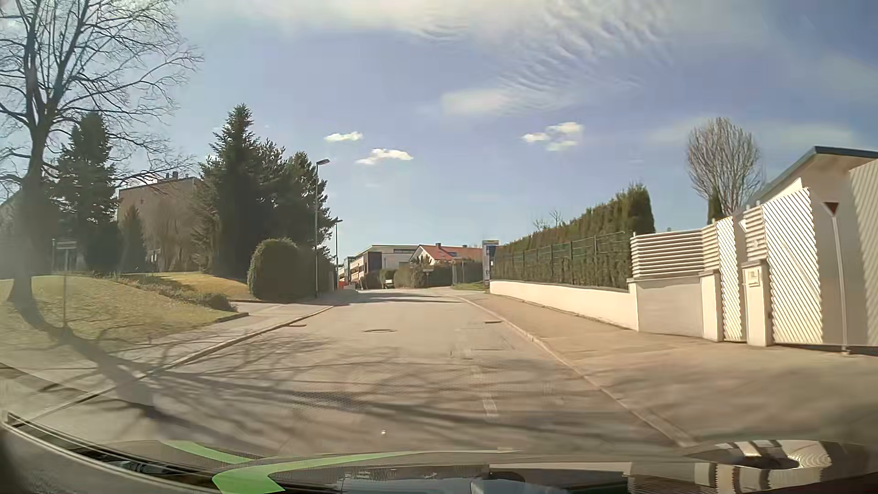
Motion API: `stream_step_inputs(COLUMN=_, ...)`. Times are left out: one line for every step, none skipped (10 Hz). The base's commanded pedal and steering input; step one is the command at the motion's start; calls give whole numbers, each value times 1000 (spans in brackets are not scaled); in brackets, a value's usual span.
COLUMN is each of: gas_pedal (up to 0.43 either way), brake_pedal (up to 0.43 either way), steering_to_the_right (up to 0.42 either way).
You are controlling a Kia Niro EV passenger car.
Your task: Follow the waypoints while adhering to traffic rules and regulations
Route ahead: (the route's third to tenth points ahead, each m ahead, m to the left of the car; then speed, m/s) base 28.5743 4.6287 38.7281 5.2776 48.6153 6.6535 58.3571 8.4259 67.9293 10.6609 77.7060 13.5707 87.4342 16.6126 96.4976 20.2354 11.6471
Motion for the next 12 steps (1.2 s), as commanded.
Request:
stream_step_inputs(gas_pedal=240, brake_pedal=0, steering_to_the_right=-8)
stream_step_inputs(gas_pedal=240, brake_pedal=0, steering_to_the_right=-9)
stream_step_inputs(gas_pedal=240, brake_pedal=0, steering_to_the_right=-10)
stream_step_inputs(gas_pedal=240, brake_pedal=0, steering_to_the_right=-12)
stream_step_inputs(gas_pedal=240, brake_pedal=0, steering_to_the_right=-16)
stream_step_inputs(gas_pedal=240, brake_pedal=0, steering_to_the_right=-21)
stream_step_inputs(gas_pedal=240, brake_pedal=0, steering_to_the_right=-23)
stream_step_inputs(gas_pedal=240, brake_pedal=0, steering_to_the_right=-23)
stream_step_inputs(gas_pedal=240, brake_pedal=0, steering_to_the_right=-23)
stream_step_inputs(gas_pedal=240, brake_pedal=0, steering_to_the_right=-23)
stream_step_inputs(gas_pedal=240, brake_pedal=0, steering_to_the_right=-24)
stream_step_inputs(gas_pedal=240, brake_pedal=0, steering_to_the_right=-23)
